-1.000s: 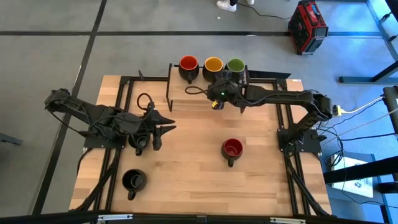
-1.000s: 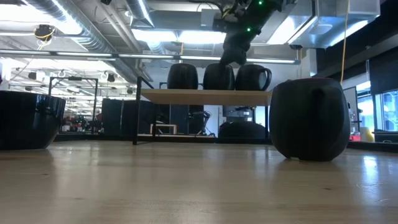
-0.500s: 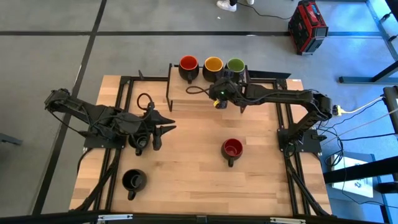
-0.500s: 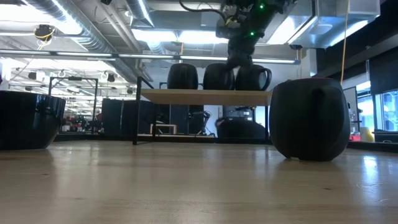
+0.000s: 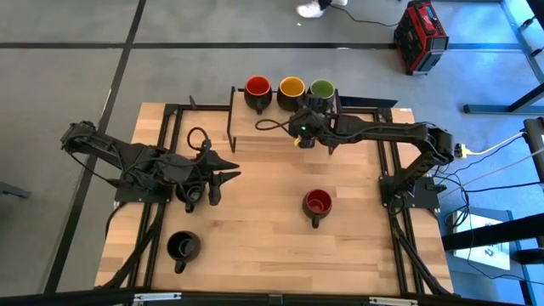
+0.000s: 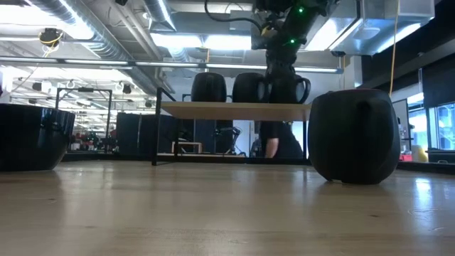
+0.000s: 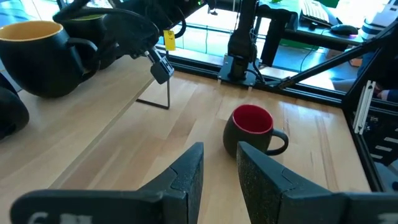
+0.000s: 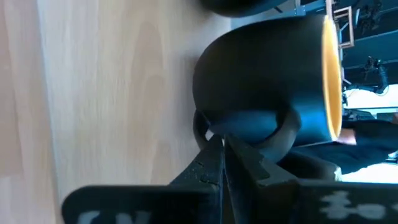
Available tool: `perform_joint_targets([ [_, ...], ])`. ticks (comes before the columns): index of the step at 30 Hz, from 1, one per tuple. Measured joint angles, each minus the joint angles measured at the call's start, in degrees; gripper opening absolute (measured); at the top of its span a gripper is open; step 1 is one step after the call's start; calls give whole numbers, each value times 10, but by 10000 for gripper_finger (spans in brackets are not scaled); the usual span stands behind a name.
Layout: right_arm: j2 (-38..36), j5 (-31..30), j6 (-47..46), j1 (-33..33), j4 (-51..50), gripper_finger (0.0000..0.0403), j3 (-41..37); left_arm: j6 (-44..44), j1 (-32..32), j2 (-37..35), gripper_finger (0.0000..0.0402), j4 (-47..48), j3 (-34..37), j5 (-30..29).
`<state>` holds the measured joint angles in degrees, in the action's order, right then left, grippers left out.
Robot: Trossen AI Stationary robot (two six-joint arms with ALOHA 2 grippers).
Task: Place coffee mugs
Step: Adjust the mugs on the shelf
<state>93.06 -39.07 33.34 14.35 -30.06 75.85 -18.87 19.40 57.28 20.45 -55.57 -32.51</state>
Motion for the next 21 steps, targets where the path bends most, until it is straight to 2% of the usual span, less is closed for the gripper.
perform_joint_targets([
  [7,-1,-13,0,-2,-19,7,2,0,0,0,92,-2,0,0],
  [10,-4,-8,0,-20,-12,7,30,0,0,0,92,-5,0,0],
  [15,-1,93,-1,-54,69,7,76,0,0,0,92,-7,0,0],
  [21,45,112,29,-66,183,7,92,0,1,-3,92,1,-6,1],
])
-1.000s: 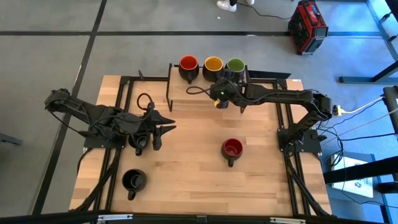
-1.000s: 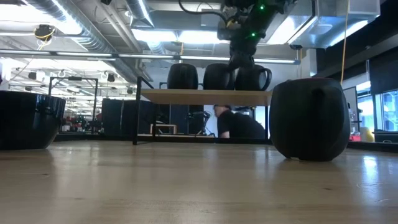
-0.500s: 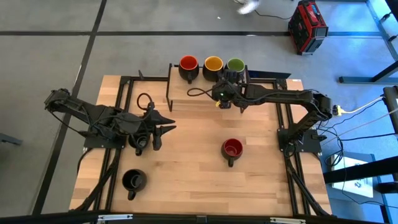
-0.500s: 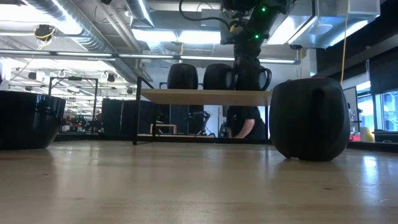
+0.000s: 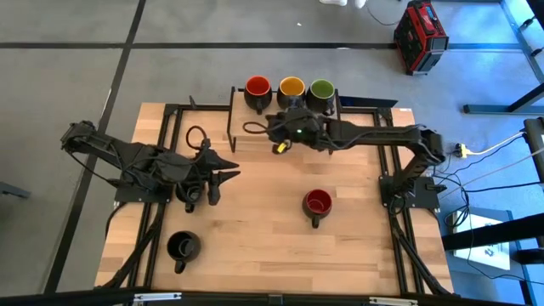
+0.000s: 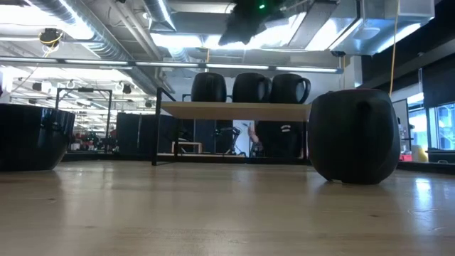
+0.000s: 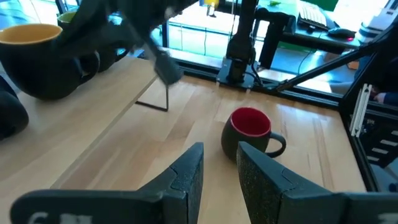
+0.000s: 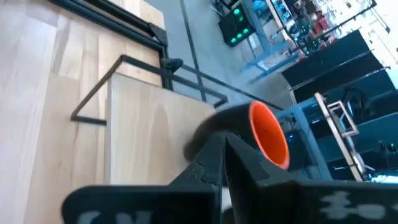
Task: Place coffee mugs
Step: Adjust the mugs on the shelf
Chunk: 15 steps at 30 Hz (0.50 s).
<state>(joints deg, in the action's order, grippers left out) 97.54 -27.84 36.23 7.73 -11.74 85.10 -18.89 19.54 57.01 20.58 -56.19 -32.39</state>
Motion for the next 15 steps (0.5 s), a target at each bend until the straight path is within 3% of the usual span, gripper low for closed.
perform_joint_targets([
  [9,102,-11,1,-1,-3,7,84,-4,12,-44,92,48,-34,0],
  [15,140,-13,1,14,17,7,99,-4,12,-60,92,49,-35,-6],
])
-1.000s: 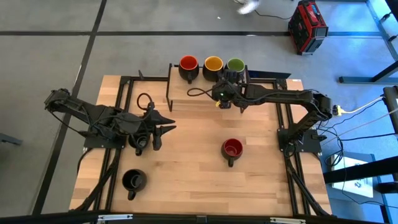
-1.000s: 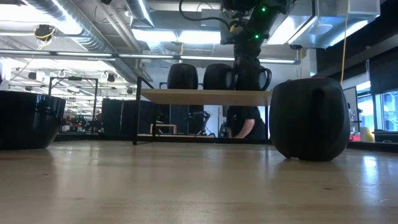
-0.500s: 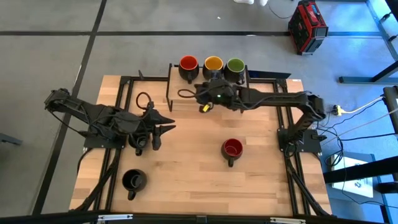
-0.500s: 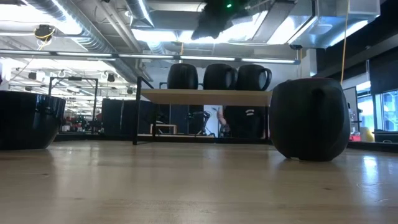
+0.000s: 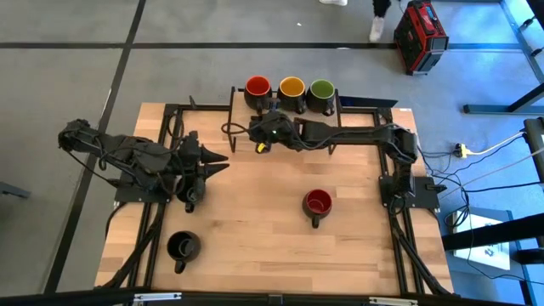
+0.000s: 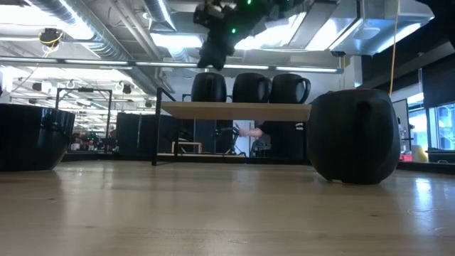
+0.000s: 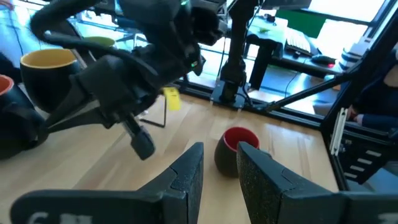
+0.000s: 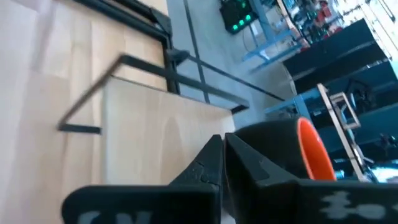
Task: Place coffee mugs
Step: Adjust the mugs on the shelf
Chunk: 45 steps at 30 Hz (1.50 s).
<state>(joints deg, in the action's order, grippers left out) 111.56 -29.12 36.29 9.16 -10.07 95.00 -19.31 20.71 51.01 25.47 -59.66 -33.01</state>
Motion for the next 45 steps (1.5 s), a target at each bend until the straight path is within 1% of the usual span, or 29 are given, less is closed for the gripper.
perform_joint_targets([
  [5,13,-13,-8,19,-9,7,0,2,0,-2,92,1,0,-3],
  [10,13,-16,-10,26,-5,7,0,2,0,-1,92,2,0,-3],
  [13,13,-29,-4,26,-10,7,0,2,0,-1,92,2,0,-4],
  [17,13,-39,2,25,-20,7,0,3,0,-1,92,2,0,-4],
  [30,13,-104,2,24,-59,7,0,4,0,-1,92,2,0,-11],
  [34,11,-110,1,21,-74,7,0,4,0,-1,92,2,0,-11],
  [39,-16,-103,-10,-3,-85,7,0,4,-3,3,92,3,0,-11],
  [41,-43,-84,-54,-21,-110,7,0,4,-9,8,92,2,0,-10],
  [42,-64,-57,-90,-30,-134,7,-1,3,-11,12,92,2,0,-10],
  [43,-88,-13,-131,-38,-158,7,-1,2,-13,16,92,2,0,-9],
  [45,-139,97,-225,-55,-204,7,1,3,-16,25,92,-1,0,-6],
])
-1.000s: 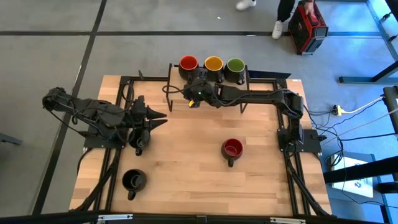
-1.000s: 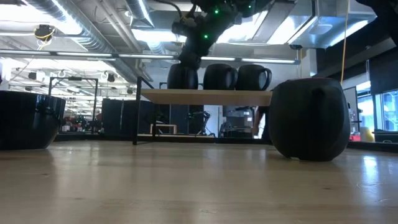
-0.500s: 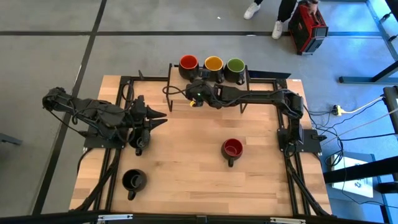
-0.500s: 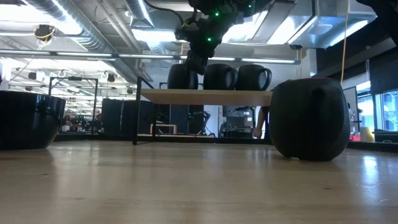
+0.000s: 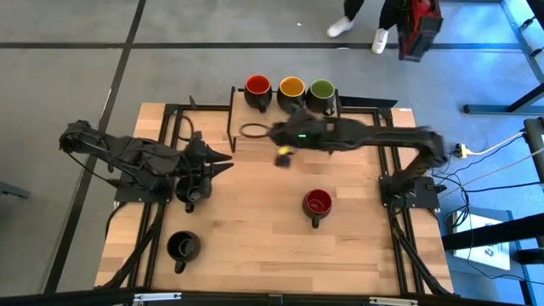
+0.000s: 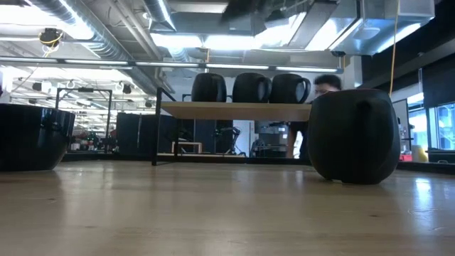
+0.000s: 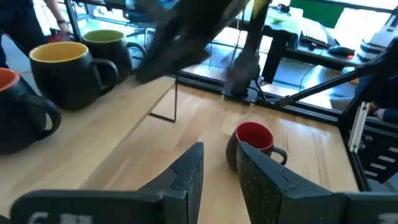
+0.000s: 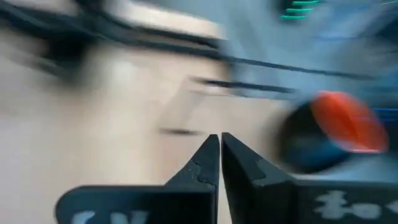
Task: Place coffee mugs
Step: Adjust the mugs on the shelf, then put the red mug on the shelf
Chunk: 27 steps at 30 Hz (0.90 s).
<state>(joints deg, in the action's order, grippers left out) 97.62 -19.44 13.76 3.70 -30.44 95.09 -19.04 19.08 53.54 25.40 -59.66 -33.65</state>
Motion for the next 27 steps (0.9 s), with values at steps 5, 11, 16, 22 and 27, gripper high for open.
perform_joint_targets([
  [5,-73,184,-131,-65,-136,7,-1,8,-8,30,92,-14,0,7],
  [11,-99,193,-265,-175,-297,7,-6,41,-19,68,92,-39,0,57],
  [16,-105,164,-404,-255,-316,7,-73,42,-22,79,92,-43,0,66],
  [22,-132,158,-597,-306,-316,10,-172,43,-22,80,92,-43,0,78],
  [27,-161,156,-680,-313,-281,62,-248,42,-22,80,92,-44,0,98],
])
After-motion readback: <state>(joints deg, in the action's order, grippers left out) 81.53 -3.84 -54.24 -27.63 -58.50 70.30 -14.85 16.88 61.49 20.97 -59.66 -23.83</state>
